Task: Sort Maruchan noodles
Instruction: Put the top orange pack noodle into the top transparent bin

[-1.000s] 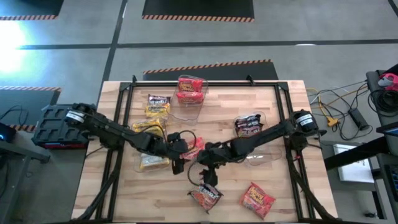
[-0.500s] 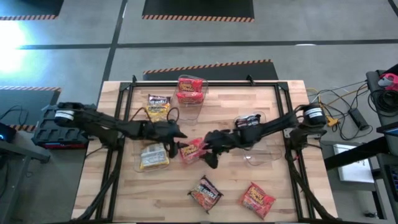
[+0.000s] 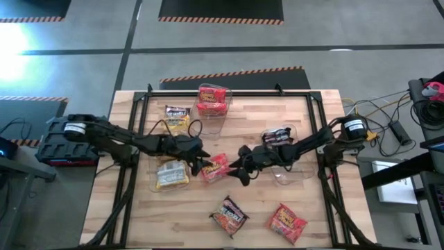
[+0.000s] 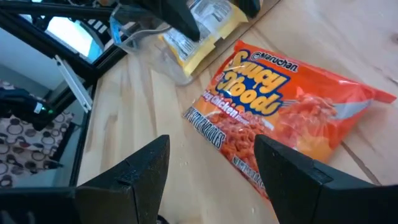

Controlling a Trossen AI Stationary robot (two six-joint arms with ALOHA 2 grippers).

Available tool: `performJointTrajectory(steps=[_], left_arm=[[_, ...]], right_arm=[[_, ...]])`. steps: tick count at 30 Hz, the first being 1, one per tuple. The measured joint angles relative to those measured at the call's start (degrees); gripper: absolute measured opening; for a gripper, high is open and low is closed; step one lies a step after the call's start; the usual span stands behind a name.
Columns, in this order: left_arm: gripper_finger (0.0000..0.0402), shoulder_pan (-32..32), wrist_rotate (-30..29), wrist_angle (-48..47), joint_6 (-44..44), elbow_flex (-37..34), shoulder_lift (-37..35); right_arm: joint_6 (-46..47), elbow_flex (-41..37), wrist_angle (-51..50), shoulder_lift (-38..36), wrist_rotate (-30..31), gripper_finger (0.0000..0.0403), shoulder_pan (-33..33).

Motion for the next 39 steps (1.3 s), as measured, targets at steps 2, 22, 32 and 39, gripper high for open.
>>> performJointTrajectory(steps=[2,22,32,39], left_arm=[[0.0206,0.36,1.55,0.18,0.49,0.04,0.56],[0.0206,12.96,14.35,-10.89,5.67,1.48,2.27],[0.0206,12.92,11.88,-18.59,7.98,4.57,3.94],[0.0206,12.85,3.68,-26.61,12.21,8.48,5.51]], right_arm=[[-0.04,0.97,-0.87,0.3,-0.07,0.0224,-0.32],[14.2,2.61,-11.95,1.0,1.34,0.0224,0.18],[14.98,6.71,-12.08,6.75,-1.58,0.0224,2.92],[12.55,10.07,-13.71,6.99,-4.02,0.0222,4.69]])
